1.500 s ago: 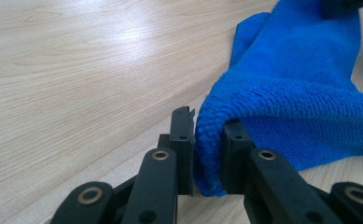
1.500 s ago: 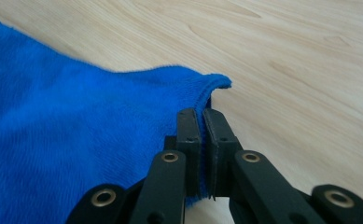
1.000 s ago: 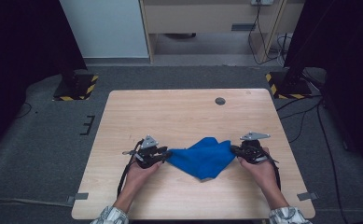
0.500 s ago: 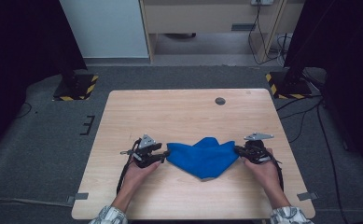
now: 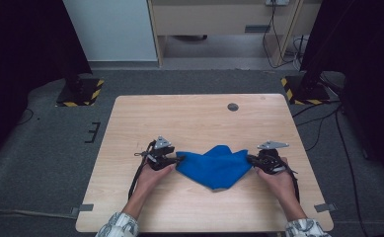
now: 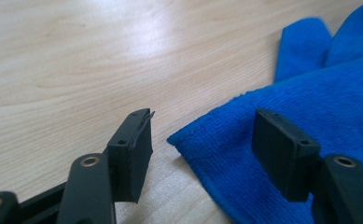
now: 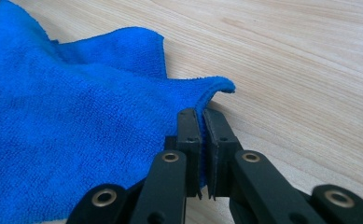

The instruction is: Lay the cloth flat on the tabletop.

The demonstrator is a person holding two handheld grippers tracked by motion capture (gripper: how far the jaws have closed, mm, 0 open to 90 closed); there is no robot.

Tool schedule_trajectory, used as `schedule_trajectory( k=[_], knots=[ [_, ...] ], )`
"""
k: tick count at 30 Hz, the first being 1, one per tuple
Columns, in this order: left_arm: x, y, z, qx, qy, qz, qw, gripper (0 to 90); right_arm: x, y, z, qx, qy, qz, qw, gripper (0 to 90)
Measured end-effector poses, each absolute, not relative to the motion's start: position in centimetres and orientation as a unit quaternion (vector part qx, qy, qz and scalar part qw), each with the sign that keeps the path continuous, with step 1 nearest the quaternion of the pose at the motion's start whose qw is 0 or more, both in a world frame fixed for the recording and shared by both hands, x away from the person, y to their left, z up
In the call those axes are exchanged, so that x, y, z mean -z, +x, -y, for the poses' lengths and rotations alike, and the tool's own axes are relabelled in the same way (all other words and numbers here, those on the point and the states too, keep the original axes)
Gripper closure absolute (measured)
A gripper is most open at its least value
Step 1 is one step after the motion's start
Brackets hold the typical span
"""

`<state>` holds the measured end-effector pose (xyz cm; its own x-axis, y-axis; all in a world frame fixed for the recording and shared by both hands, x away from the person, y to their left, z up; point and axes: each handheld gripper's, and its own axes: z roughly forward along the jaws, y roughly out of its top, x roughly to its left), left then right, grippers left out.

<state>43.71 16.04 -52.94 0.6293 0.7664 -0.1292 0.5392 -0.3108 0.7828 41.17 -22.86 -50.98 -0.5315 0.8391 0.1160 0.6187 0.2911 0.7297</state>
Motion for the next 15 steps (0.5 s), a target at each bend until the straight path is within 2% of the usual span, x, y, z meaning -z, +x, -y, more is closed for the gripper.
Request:
schedule_trajectory(
  k=[3,9,15],
  knots=[
    [53.3,43.9,-15.7,-0.142,0.812,-0.406,0.395,37.3,50.9,41.1,22.9,-0.379,0.463,-0.788,0.145,86.2],
    [53.5,43.8,-15.5,-0.142,0.814,-0.401,0.396,41.4,50.8,41.0,22.9,-0.383,0.460,-0.788,0.147,86.2],
    [53.5,42.7,-14.5,-0.160,0.825,-0.380,0.387,63.9,50.5,40.7,22.9,-0.388,0.458,-0.786,0.149,86.1]
  ],
)
